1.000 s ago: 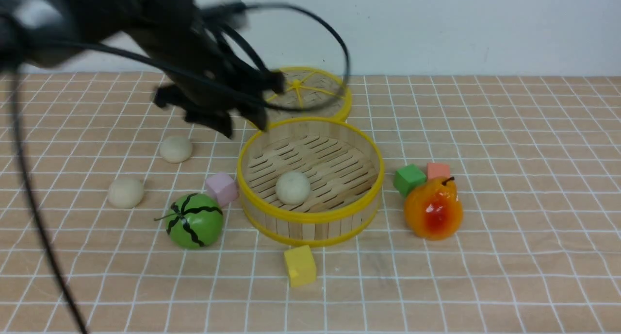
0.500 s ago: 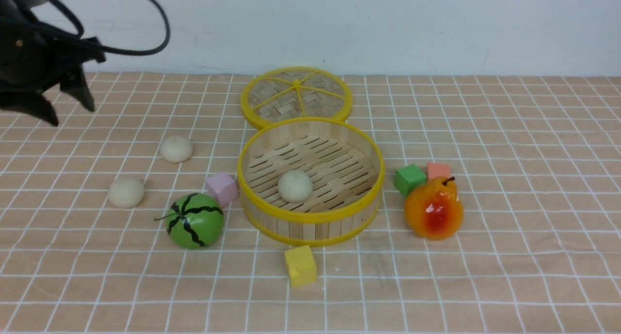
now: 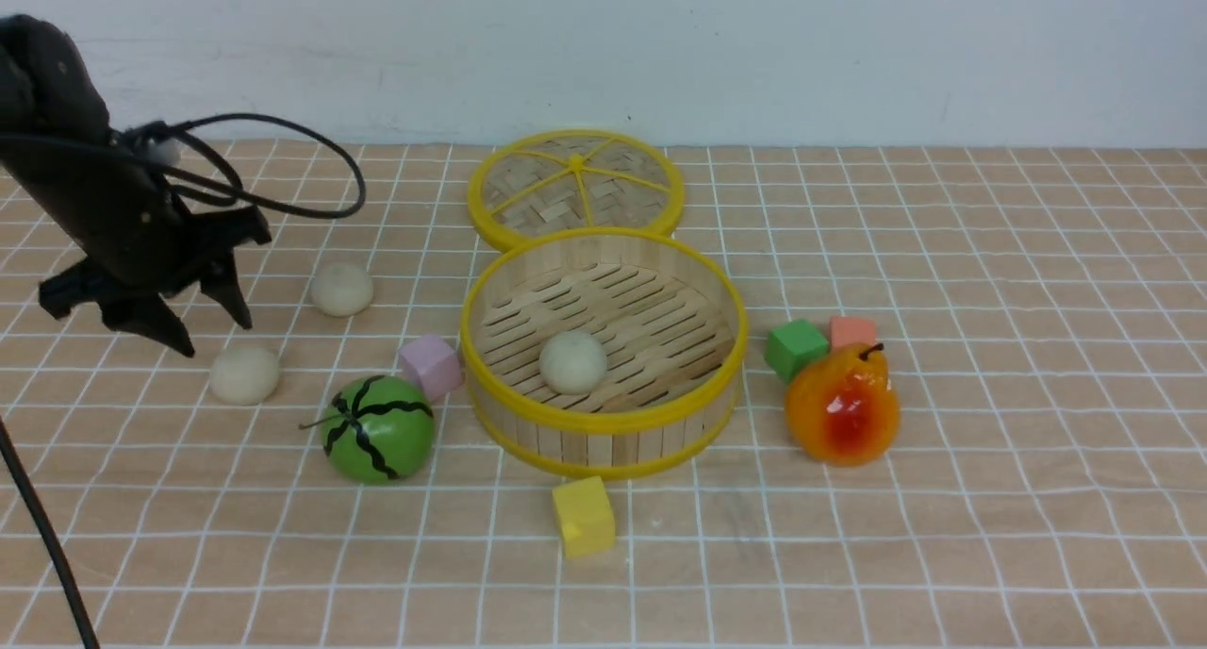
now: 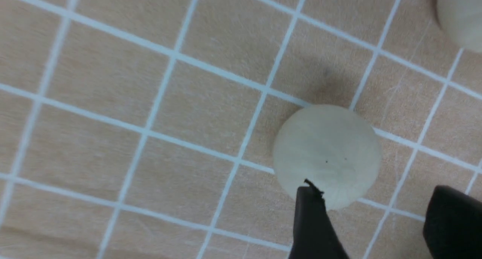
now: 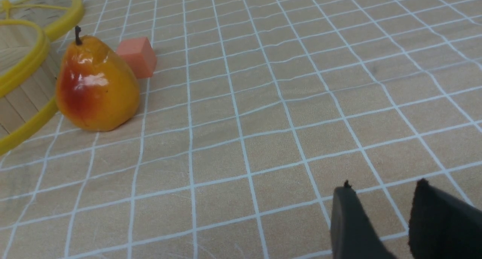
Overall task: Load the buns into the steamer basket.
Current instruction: Use the left arm to grab a steamed stuffed bun, then use the left arm to put the steamed stuffed bun into the steamer
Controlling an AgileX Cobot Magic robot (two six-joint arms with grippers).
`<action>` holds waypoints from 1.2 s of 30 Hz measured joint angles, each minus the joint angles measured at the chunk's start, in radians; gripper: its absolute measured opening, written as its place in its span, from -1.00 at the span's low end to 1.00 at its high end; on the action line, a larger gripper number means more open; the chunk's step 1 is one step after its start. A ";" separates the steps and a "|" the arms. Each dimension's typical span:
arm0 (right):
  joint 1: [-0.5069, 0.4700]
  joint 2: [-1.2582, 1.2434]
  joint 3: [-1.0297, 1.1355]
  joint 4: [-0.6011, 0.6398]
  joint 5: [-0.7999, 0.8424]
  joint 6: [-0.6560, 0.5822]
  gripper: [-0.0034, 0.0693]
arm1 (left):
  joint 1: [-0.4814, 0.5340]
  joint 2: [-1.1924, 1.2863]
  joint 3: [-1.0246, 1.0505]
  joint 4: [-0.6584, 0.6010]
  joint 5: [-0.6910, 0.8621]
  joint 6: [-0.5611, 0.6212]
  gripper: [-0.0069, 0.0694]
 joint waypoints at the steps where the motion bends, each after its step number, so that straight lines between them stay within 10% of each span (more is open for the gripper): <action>1: 0.000 0.000 0.000 0.000 0.000 0.000 -0.24 | 0.000 0.002 0.000 -0.003 0.000 0.000 0.20; 36: 0.000 0.000 0.000 0.000 0.000 0.000 -0.24 | -0.002 -0.105 0.000 -0.054 -0.042 0.013 -0.81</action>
